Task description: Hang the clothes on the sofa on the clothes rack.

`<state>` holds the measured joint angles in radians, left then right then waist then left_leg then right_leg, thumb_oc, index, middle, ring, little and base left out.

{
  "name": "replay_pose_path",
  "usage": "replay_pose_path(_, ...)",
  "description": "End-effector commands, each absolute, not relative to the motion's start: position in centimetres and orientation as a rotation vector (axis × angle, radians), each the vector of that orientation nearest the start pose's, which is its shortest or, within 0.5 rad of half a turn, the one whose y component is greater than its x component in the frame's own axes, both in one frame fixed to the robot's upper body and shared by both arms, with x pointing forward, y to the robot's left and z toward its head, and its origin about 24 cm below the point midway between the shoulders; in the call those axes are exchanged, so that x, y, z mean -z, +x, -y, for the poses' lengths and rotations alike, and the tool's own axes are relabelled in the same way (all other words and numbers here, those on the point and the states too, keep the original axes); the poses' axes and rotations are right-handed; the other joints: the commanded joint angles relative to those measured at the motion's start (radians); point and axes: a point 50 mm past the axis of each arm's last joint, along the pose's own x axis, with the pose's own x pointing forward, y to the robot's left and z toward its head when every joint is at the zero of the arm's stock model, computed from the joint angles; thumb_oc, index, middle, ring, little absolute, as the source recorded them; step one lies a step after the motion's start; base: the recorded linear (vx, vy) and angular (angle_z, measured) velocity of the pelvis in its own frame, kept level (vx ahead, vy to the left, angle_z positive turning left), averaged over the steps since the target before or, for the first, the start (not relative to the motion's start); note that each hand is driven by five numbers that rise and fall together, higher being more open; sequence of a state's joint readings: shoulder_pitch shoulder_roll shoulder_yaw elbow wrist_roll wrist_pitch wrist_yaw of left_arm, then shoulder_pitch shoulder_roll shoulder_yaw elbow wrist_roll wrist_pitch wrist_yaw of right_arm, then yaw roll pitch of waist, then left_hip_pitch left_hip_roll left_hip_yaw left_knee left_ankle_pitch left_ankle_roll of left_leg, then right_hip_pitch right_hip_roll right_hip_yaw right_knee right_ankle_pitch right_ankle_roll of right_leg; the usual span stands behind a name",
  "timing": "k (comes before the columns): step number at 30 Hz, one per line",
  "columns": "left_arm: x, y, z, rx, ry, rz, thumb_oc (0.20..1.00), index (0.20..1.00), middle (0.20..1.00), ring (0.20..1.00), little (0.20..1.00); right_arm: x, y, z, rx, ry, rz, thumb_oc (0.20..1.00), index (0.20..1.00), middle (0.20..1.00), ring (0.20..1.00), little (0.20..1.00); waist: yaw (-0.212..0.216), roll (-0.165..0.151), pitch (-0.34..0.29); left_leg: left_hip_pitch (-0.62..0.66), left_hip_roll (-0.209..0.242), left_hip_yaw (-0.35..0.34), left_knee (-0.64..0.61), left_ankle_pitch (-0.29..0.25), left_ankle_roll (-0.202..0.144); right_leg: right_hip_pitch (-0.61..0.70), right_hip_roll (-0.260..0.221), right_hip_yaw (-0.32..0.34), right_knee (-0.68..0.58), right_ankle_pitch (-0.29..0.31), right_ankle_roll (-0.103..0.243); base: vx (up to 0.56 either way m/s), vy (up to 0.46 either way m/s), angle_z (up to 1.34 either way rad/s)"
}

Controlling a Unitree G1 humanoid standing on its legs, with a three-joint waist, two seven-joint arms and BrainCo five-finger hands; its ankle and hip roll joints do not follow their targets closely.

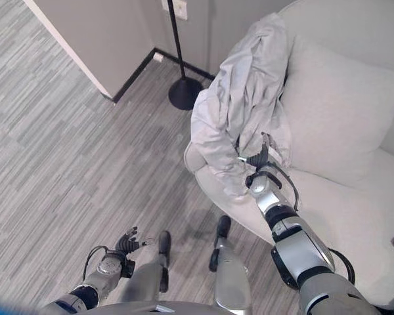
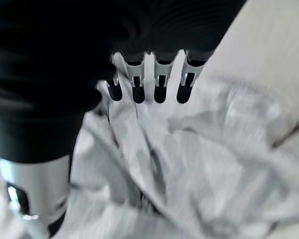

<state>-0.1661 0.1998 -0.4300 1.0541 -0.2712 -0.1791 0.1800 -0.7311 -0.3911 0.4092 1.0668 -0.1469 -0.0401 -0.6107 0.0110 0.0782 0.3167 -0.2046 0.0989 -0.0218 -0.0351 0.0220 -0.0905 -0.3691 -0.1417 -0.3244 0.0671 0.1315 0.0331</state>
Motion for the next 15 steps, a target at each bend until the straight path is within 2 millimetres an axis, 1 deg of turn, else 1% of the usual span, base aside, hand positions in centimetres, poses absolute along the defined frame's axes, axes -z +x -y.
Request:
replay_pose_path(1, 11.5, 20.3, -17.5, 0.014, 0.254, -0.672, 1.0, 1.0, 1.0, 1.0, 1.0, -7.1, 37.3, 22.0, 0.438, -0.879, -0.034, 1.0, 1.0, 1.0, 1.0, 1.0, 0.041, 0.013, -0.014, 0.048, 0.087, -0.034, 0.009, -0.068, -0.019, -0.105, -0.13, 0.05, 0.191, -0.094, 0.123, -0.02, -0.034, 0.08)
replay_pose_path(2, 10.9, 20.9, -17.0, 0.035, 0.247, -0.632, 1.0, 1.0, 1.0, 1.0, 1.0, -7.8, 37.6, 22.7, 0.461, -0.9, -0.047, 1.0, 1.0, 1.0, 1.0, 1.0, 0.055, 0.036, 0.002, 0.018, 0.082, -0.047, 0.007, -0.057, -0.022, -0.131, -0.139, 0.044, 0.204, -0.099, 0.124, -0.02, -0.024, 0.09)
replay_pose_path(4, 10.7, 21.1, -16.9, 0.042, 0.243, -0.622, 1.0, 1.0, 1.0, 1.0, 1.0, -8.0, 37.7, 23.0, 0.468, -0.903, -0.053, 1.0, 1.0, 1.0, 1.0, 1.0, 0.056, 0.04, 0.004, 0.011, 0.081, -0.05, 0.007, -0.055, -0.023, -0.137, -0.141, 0.042, 0.206, -0.1, 0.124, -0.02, -0.015, 0.21)
replay_pose_path(5, 9.5, 22.3, -16.1, 0.059, 0.209, -0.543, 1.0, 1.0, 1.0, 1.0, 1.0, -9.2, 38.0, 24.8, 0.512, -0.956, -0.082, 1.0, 1.0, 1.0, 1.0, 1.0, 0.076, 0.075, 0.026, -0.034, 0.071, -0.069, -0.007, -0.033, -0.026, -0.193, -0.158, 0.034, 0.238, -0.109, 0.126, -0.03, -0.018, 0.23)
replay_pose_path(6, 9.5, 22.3, -16.1, 0.059, 0.208, -0.543, 1.0, 1.0, 1.0, 1.0, 1.0, -9.2, 38.0, 24.8, 0.512, -0.956, -0.081, 1.0, 1.0, 1.0, 1.0, 1.0, 0.076, 0.075, 0.026, -0.035, 0.071, -0.069, -0.007, -0.033, -0.026, -0.194, -0.159, 0.034, 0.239, -0.109, 0.126, 0.05, -0.011, 0.17)
replay_pose_path(7, 9.0, 22.6, -15.6, 0.074, 0.192, -0.518, 1.0, 1.0, 1.0, 1.0, 1.0, -9.2, 37.9, 25.6, 0.522, -0.979, -0.116, 1.0, 1.0, 1.0, 1.0, 1.0, 0.086, 0.097, 0.029, -0.033, 0.074, -0.075, -0.028, -0.037, -0.029, -0.213, -0.162, 0.035, 0.273, -0.142, 0.139, 0.08, 0.006, 0.22)
replay_pose_path(8, 9.0, 22.6, -15.6, 0.074, 0.192, -0.518, 1.0, 1.0, 1.0, 1.0, 1.0, -9.3, 37.9, 25.6, 0.522, -0.979, -0.116, 1.0, 1.0, 1.0, 1.0, 1.0, 0.086, 0.097, 0.028, -0.034, 0.073, -0.075, -0.029, -0.037, -0.029, -0.214, -0.162, 0.035, 0.274, -0.142, 0.139, 0.09, 0.015, 0.27)
replay_pose_path(9, 8.1, 23.4, -14.7, 0.103, 0.162, -0.474, 1.0, 1.0, 1.0, 1.0, 1.0, -8.7, 37.4, 26.9, 0.528, -0.994, -0.212, 1.0, 1.0, 1.0, 1.0, 1.0, 0.095, 0.123, 0.04, -0.06, 0.064, -0.086, -0.046, -0.023, -0.029, -0.26, -0.175, 0.033, 0.319, -0.161, 0.14, 0.01, 0.004, 0.25)
replay_pose_path(10, 7.9, 23.6, -14.7, 0.108, 0.159, -0.464, 1.0, 1.0, 1.0, 1.0, 1.0, -8.4, 37.2, 27.4, 0.527, -0.992, -0.254, 1.0, 1.0, 1.0, 1.0, 1.0, 0.098, 0.129, 0.042, -0.069, 0.061, -0.09, -0.047, -0.02, -0.029, -0.273, -0.18, 0.032, 0.331, -0.167, 0.141, 0.01, 0.004, 0.06)
replay_pose_path(11, 7.9, 23.6, -14.6, 0.108, 0.159, -0.464, 1.0, 1.0, 1.0, 1.0, 1.0, -8.4, 37.2, 27.4, 0.527, -0.992, -0.254, 1.0, 1.0, 1.0, 1.0, 1.0, 0.098, 0.129, 0.041, -0.07, 0.061, -0.09, -0.047, -0.02, -0.029, -0.275, -0.18, 0.032, 0.333, -0.167, 0.141, 0.01, -0.008, 0.08)
replay_pose_path(12, 7.8, 23.7, -14.5, 0.112, 0.156, -0.457, 1.0, 1.0, 1.0, 1.0, 1.0, -8.2, 37.1, 27.6, 0.526, -0.984, -0.278, 0.517, 0.517, 0.517, 0.517, 0.517, 0.099, 0.133, 0.042, -0.074, 0.058, -0.093, -0.049, -0.02, -0.028, -0.282, -0.182, 0.03, 0.341, -0.17, 0.141, 0.01, -0.013, 0.19)
replay_pose_path(13, 7.7, 23.7, -14.5, 0.113, 0.149, -0.452, 1.0, 1.0, 1.0, 1.0, 1.0, -8.0, 37.0, 27.6, 0.52, -0.968, -0.297, 0.2, 0.2, 0.2, 0.2, 0.2, 0.101, 0.136, 0.043, -0.077, 0.056, -0.096, -0.051, -0.02, -0.027, -0.29, -0.185, 0.031, 0.35, -0.173, 0.141, 0.02, -0.02, 0.27)
replay_pose_path(15, 7.7, 23.6, -14.7, 0.11, 0.147, -0.459, 1.0, 1.0, 1.0, 1.0, 1.0, -7.0, 36.6, 27.7, 0.512, -0.914, -0.335, 0.2, 0.2, 0.2, 0.2, 0.2, 0.099, 0.135, 0.043, -0.081, 0.053, -0.103, -0.052, -0.025, -0.024, -0.303, -0.188, 0.03, 0.373, -0.183, 0.139, 0.03, -0.023, 0.17)
